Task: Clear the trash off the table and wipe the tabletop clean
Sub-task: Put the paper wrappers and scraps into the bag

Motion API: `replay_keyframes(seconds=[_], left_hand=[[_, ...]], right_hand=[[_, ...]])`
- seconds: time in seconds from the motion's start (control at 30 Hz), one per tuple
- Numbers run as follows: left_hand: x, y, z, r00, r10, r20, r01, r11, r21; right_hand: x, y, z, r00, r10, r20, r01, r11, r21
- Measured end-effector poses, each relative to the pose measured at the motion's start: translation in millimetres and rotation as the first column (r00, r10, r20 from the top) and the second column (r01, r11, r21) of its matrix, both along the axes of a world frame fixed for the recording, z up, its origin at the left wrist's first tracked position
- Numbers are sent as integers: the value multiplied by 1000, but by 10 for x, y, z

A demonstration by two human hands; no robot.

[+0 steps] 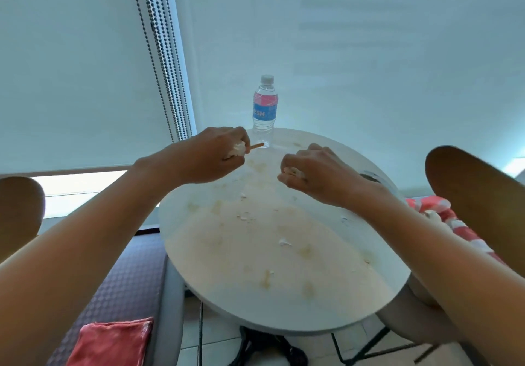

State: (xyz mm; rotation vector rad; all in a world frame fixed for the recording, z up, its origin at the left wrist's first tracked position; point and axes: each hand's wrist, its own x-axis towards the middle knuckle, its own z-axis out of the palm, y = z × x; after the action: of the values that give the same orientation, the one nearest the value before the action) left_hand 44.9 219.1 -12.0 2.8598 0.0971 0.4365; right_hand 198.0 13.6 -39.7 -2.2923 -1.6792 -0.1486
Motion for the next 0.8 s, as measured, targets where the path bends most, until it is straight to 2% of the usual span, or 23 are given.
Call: replay_keyframes(seconds=[0.1,0.23,0.43,0.63,0.8], left_hand=[[57,-145,-16,999,-34,14,33,999,27],[166,-389,2,995,-89,40,87,994,59],[402,-842,7,984,-163,69,155,983,102],[764,-1546,-8,990,-142,26,139,986,90],[1138,-2213,-58,992,-96,-87,98,995,18]], right_hand=[[-27,-189,38,999,-42,1,42,999,1],[-4,-482,82,992,-87,-92,86,996,-12],[187,-962,35,985,-136,-108,143,988,53],[481,-1698,30,980,-114,-164,122,991,45],[840,-2452,46,967,-152,-204,156,988,4]])
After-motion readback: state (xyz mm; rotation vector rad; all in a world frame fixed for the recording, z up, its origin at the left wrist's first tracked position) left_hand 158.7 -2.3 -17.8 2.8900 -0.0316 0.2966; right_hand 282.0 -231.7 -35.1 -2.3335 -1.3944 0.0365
